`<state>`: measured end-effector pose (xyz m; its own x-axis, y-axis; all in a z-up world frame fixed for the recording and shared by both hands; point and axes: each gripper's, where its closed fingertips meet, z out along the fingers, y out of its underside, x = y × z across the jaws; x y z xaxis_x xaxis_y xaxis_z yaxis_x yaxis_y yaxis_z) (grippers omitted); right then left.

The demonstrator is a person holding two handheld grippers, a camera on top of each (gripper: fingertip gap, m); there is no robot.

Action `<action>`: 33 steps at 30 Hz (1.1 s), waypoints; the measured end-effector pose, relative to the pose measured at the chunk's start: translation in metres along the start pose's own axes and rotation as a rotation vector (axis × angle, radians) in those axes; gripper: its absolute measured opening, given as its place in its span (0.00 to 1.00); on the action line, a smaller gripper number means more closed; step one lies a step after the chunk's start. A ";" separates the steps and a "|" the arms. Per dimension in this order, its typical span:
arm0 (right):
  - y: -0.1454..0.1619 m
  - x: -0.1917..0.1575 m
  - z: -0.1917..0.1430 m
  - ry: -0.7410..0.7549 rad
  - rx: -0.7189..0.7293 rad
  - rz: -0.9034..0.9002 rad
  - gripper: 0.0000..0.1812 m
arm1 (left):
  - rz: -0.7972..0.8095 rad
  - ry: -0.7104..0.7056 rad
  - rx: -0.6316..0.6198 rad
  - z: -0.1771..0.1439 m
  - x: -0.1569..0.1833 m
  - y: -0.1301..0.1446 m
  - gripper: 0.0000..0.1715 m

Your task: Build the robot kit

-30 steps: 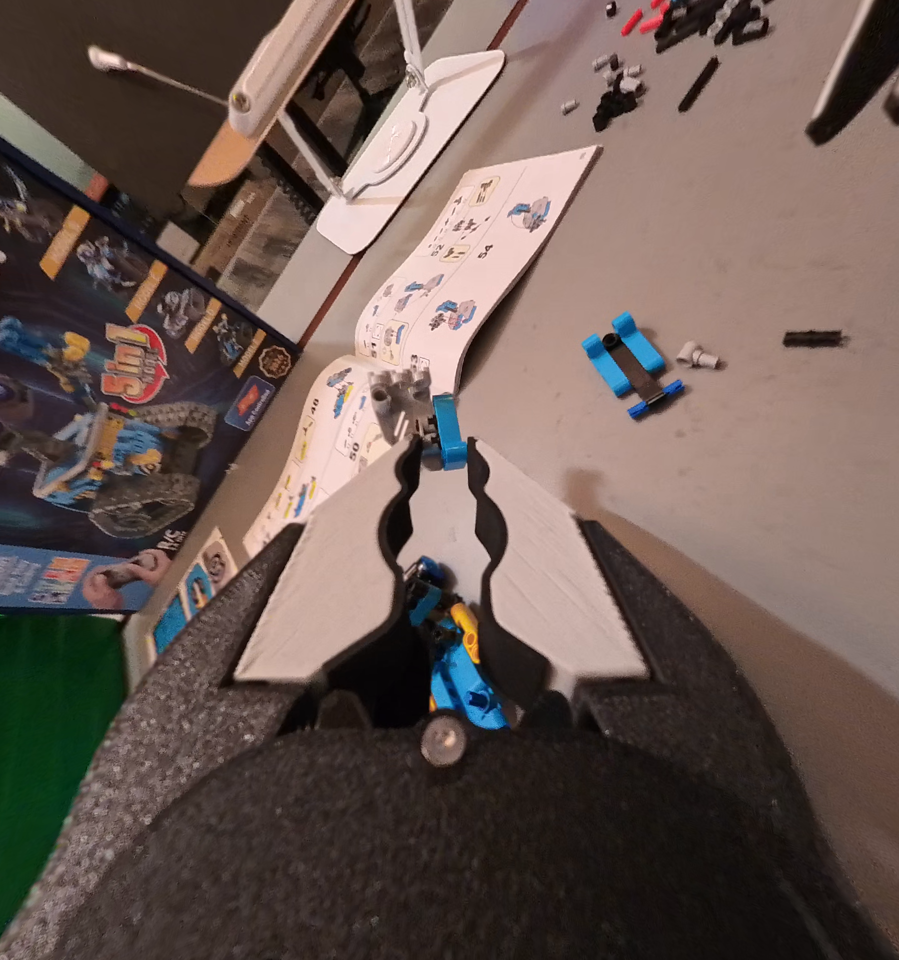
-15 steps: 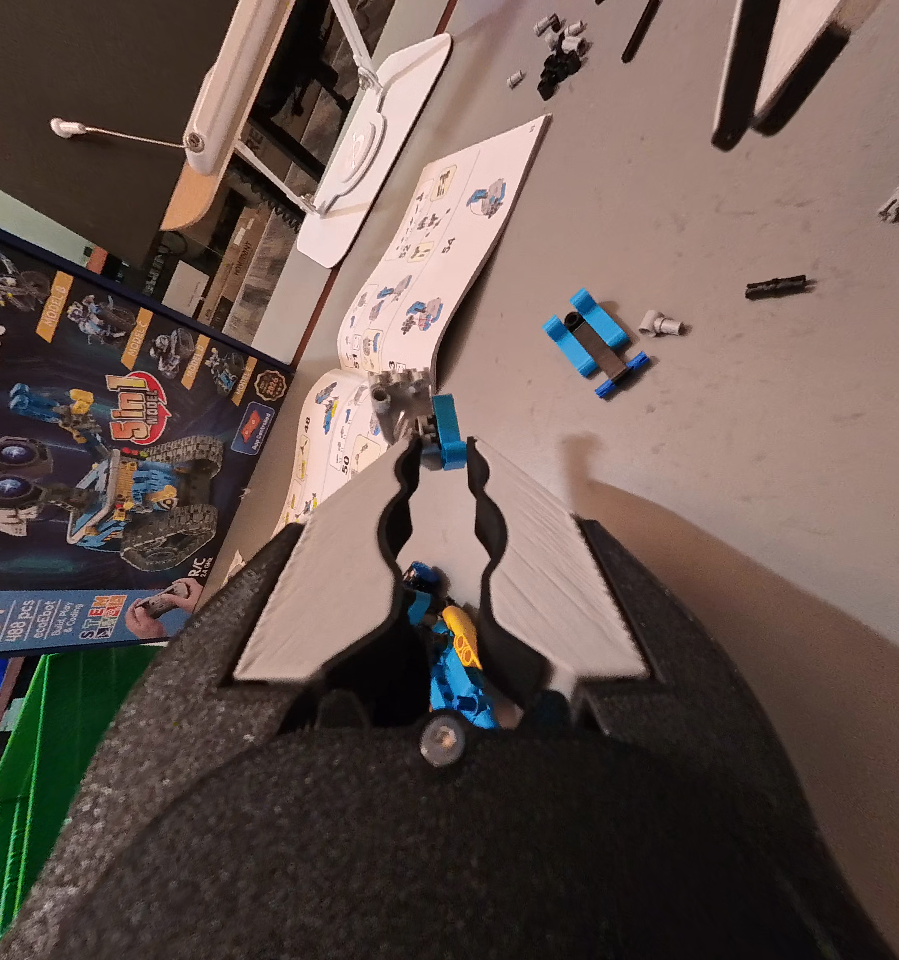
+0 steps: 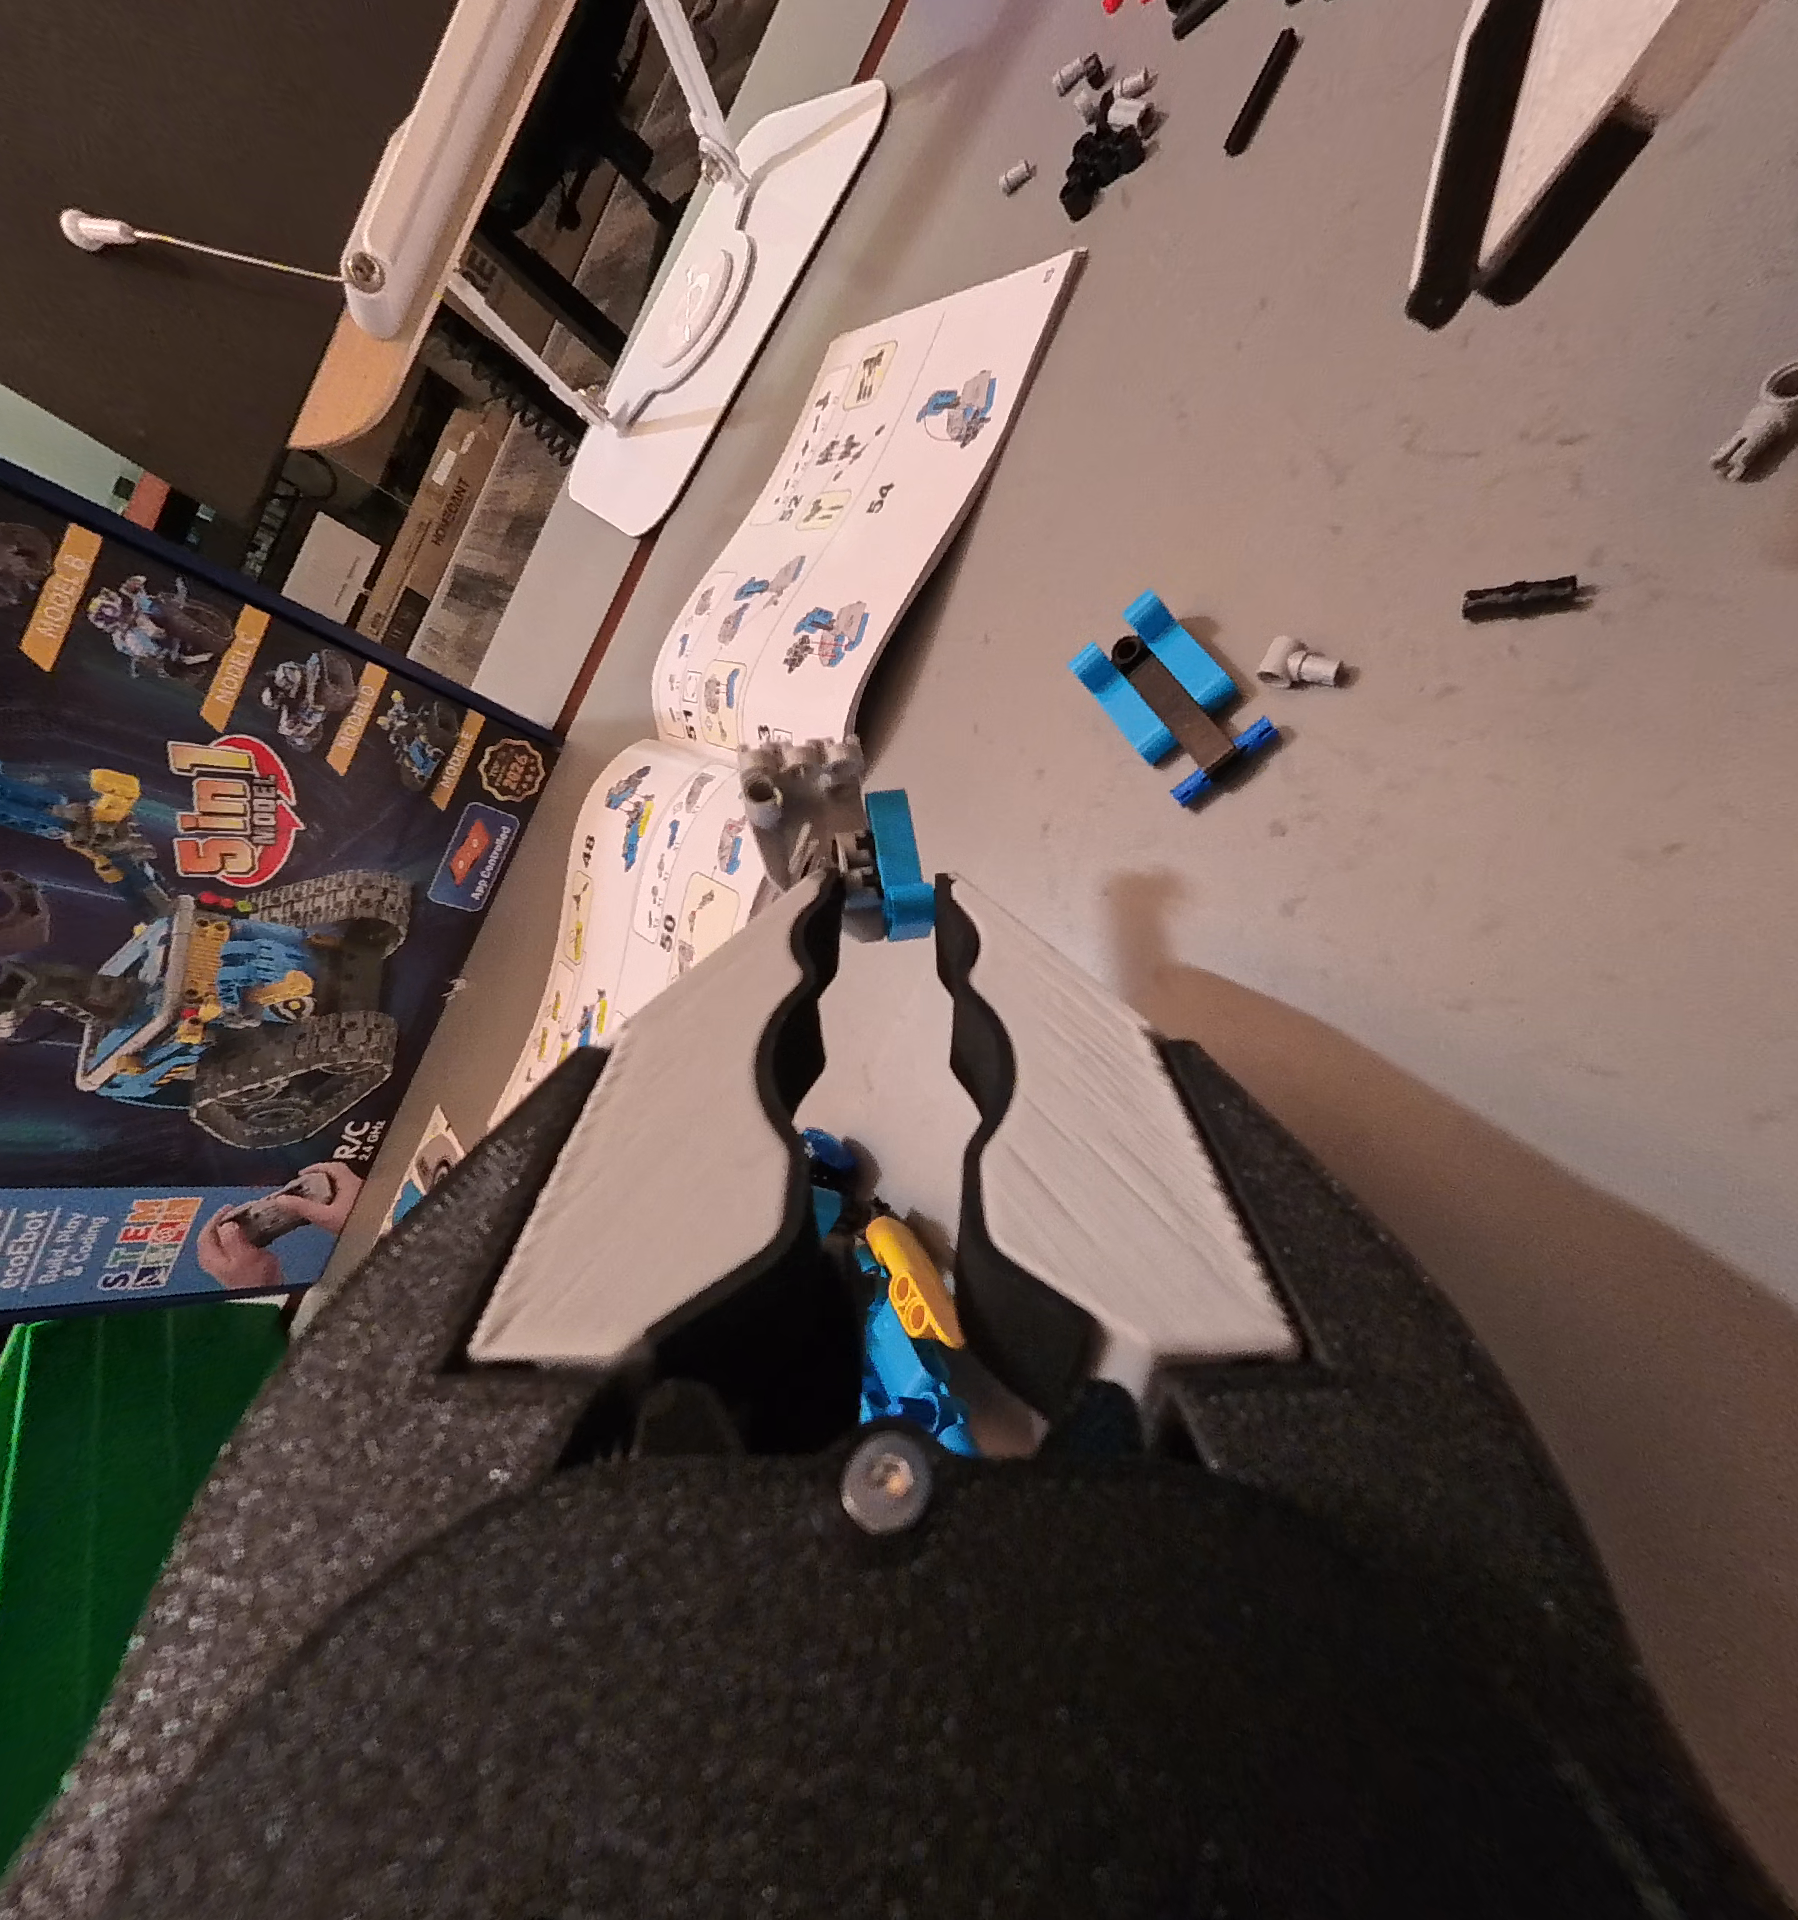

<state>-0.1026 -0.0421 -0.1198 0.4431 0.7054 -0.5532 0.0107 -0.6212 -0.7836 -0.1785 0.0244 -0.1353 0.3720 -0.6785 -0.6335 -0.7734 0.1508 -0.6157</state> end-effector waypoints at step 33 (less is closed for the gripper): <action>0.000 0.004 -0.002 0.010 0.003 0.025 0.03 | -0.009 0.017 -0.002 0.001 0.003 0.001 0.10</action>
<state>-0.0990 -0.0395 -0.1216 0.4521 0.6863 -0.5697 -0.0028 -0.6376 -0.7704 -0.1774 0.0237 -0.1379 0.3703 -0.6922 -0.6195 -0.7710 0.1429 -0.6206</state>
